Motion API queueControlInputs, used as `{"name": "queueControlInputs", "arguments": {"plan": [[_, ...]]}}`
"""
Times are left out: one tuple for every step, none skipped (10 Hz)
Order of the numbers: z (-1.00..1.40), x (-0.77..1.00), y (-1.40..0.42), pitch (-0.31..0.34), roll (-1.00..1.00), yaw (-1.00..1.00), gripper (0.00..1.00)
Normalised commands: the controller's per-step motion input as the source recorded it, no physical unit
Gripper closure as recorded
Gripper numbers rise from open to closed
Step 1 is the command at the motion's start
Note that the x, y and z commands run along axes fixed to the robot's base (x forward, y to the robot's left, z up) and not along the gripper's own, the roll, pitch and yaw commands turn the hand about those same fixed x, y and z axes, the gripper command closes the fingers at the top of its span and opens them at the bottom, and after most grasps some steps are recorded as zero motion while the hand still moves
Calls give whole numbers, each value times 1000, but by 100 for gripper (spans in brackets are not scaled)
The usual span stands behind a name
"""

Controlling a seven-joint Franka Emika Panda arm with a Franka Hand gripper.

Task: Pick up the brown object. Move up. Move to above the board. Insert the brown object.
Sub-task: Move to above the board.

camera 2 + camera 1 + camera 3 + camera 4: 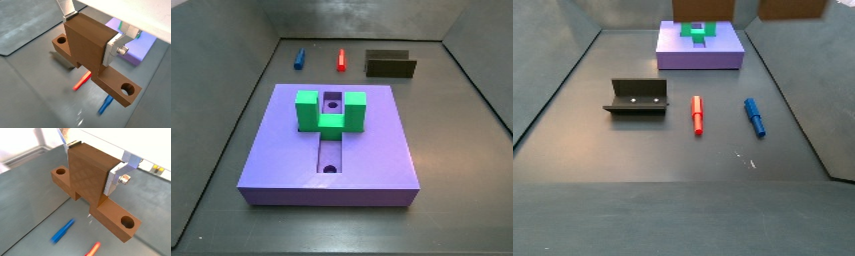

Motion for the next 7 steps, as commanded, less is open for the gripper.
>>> {"name": "queueControlInputs", "arguments": {"plan": [[133,140,-1400,23,-41,106,100],[133,136,-1400,13,-9,51,100],[138,134,-1400,10,-15,26,100],[141,134,-1400,18,-6,20,100],[146,137,-1400,26,14,18,100],[154,145,-1400,52,-15,13,100],[158,163,-1400,80,12,9,100]]}}
